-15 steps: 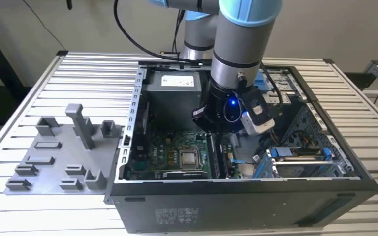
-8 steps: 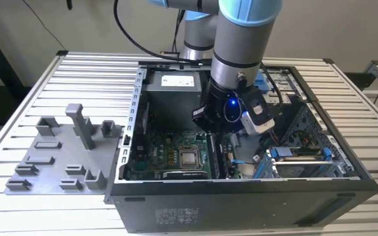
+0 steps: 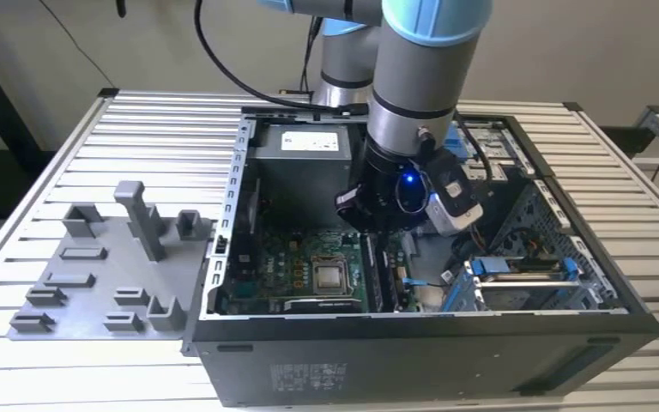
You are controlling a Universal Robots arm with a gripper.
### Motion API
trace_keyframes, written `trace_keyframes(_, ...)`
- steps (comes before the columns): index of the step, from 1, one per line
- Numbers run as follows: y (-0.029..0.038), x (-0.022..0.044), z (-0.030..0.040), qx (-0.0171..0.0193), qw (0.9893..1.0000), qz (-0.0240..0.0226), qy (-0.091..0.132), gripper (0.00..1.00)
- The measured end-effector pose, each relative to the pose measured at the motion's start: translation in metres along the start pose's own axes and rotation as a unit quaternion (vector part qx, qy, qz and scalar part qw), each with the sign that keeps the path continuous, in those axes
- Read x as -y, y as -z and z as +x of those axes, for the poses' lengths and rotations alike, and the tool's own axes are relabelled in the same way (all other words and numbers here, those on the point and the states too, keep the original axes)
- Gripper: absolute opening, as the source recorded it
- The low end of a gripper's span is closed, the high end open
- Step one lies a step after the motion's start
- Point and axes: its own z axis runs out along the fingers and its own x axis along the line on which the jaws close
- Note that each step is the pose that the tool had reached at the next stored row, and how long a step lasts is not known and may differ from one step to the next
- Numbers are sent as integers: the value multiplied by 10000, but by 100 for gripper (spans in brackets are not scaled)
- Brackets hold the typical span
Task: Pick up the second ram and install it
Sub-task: 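Press down the second ram until it locks into place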
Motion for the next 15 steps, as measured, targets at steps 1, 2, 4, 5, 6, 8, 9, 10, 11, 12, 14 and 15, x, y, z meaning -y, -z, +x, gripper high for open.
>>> trace_keyframes(1,0,0,0,-2,10000,-2,76,11)
trace_keyframes(2,1,0,0,-5,9999,-4,164,11)
trace_keyframes(4,0,0,0,-9,9994,-9,332,11)
trace_keyframes(5,0,0,0,-11,9991,-11,420,11)
trace_keyframes(6,0,0,0,-13,9987,-13,508,11)
trace_keyframes(8,0,0,0,-17,9977,-18,677,11)
trace_keyframes(9,0,0,0,-19,9972,-20,748,11)
trace_keyframes(10,0,0,0,-21,9967,-22,817,11)
trace_keyframes(11,0,0,0,-22,9961,-24,882,11)
trace_keyframes(12,0,0,0,-24,9955,-25,944,11)
trace_keyframes(14,0,0,0,-28,9942,-29,1077,11)
trace_keyframes(15,0,0,0,-29,9933,-31,1151,11)
